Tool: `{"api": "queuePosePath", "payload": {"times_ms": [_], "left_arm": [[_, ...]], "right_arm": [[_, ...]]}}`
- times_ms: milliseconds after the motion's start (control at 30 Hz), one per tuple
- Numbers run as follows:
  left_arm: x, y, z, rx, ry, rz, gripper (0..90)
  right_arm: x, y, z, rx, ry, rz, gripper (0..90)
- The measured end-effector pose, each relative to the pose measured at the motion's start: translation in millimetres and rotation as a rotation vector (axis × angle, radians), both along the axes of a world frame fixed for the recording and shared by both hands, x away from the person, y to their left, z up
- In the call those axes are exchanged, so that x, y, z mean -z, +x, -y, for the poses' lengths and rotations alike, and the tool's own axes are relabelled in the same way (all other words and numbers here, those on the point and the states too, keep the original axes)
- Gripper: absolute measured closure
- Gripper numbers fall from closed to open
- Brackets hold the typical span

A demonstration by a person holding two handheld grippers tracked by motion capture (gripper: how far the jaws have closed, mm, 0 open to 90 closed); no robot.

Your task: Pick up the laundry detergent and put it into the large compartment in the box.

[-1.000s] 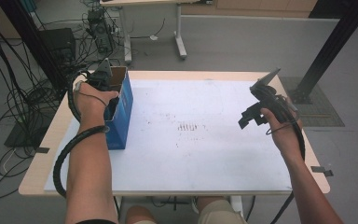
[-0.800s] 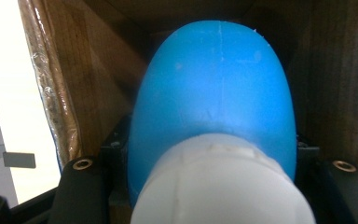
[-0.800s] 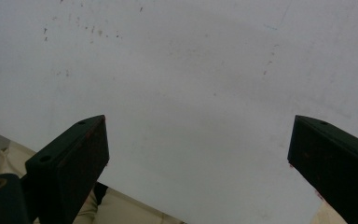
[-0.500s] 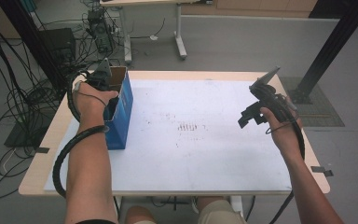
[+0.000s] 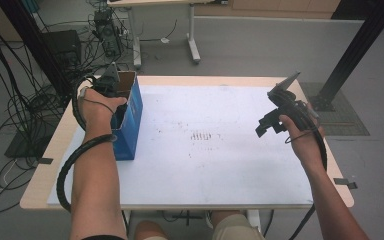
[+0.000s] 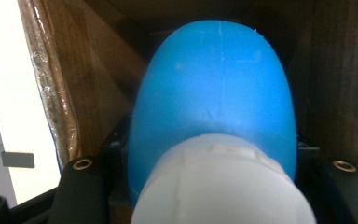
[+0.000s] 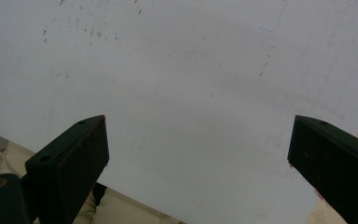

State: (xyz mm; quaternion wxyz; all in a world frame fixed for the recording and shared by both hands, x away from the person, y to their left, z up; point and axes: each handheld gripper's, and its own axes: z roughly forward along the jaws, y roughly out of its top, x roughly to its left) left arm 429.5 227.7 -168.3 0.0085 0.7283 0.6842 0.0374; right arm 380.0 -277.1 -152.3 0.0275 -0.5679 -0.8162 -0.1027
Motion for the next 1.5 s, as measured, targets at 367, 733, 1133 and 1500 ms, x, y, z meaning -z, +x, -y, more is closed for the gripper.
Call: {"api": "queuePosePath", "payload": {"times_ms": [367, 733, 1133, 1500], "left_arm": [[0.1, 0.2, -0.3, 0.002, -0.001, 0.000, 37.7], [-0.1, 0.0, 0.2, 0.002, 0.000, -0.001, 37.7], [0.1, -0.1, 1.5, 0.002, 0.003, 0.000, 37.7], [0.3, -1.2, 1.8, 0.003, 0.003, 0.005, 37.7]], "right_arm": [[-0.2, 1.2, 0.1, 0.000, 0.002, 0.000, 5.0], [-1.3, 0.5, -0.5, 0.000, 0.000, 0.001, 5.0], [-2.8, 0.5, -1.5, 0.000, -0.002, 0.000, 4.9], [-3.0, 0.2, -3.1, -0.002, -0.001, 0.001, 5.0]]}}
